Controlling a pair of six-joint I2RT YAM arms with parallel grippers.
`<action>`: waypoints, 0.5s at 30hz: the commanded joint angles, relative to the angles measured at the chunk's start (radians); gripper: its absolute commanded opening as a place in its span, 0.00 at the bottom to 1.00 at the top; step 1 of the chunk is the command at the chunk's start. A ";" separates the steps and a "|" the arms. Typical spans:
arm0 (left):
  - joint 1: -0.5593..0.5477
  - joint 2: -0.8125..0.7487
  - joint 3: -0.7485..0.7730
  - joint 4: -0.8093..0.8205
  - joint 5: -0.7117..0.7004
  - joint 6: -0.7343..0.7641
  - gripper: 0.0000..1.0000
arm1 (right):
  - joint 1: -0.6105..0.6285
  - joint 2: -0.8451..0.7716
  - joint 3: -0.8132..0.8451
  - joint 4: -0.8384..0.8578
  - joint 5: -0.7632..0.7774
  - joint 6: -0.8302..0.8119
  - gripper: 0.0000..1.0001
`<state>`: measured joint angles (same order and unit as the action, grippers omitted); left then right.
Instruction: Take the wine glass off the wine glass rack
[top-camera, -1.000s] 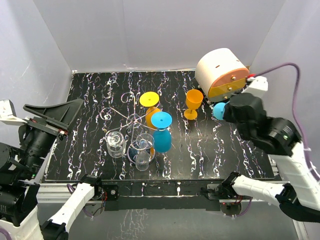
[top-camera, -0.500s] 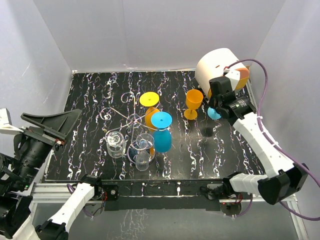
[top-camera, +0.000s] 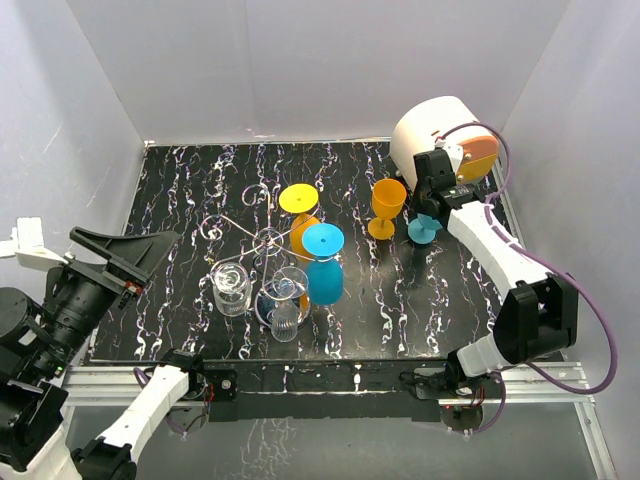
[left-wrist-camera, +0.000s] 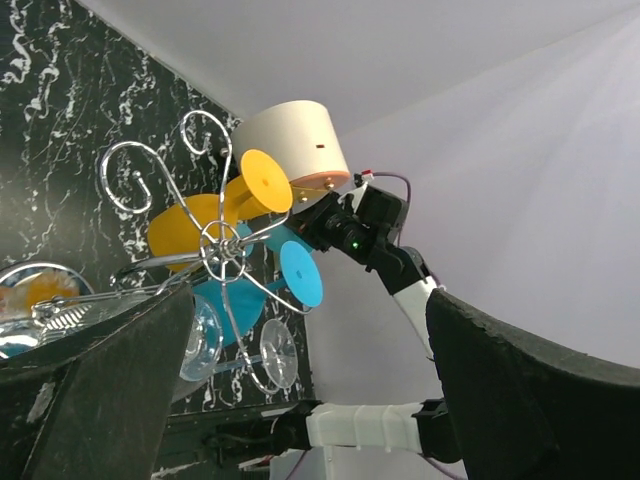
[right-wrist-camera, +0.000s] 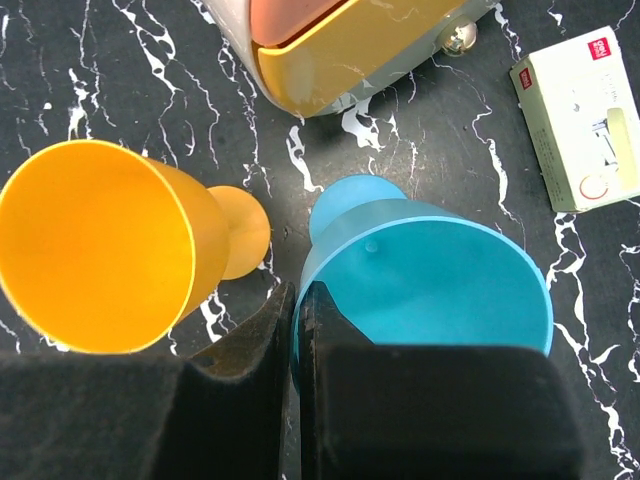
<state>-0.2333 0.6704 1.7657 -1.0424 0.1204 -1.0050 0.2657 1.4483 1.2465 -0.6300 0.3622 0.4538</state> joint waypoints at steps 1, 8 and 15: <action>-0.005 0.041 0.013 -0.060 0.016 0.056 0.99 | -0.012 0.022 -0.004 0.112 -0.009 -0.007 0.00; -0.005 0.058 0.012 -0.116 0.021 0.095 0.99 | -0.013 0.052 -0.022 0.135 -0.016 -0.001 0.00; -0.012 0.062 0.002 -0.127 0.021 0.101 0.99 | -0.014 0.061 -0.017 0.120 -0.020 -0.012 0.09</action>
<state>-0.2352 0.7139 1.7657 -1.1614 0.1207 -0.9306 0.2569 1.5055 1.2270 -0.5636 0.3382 0.4500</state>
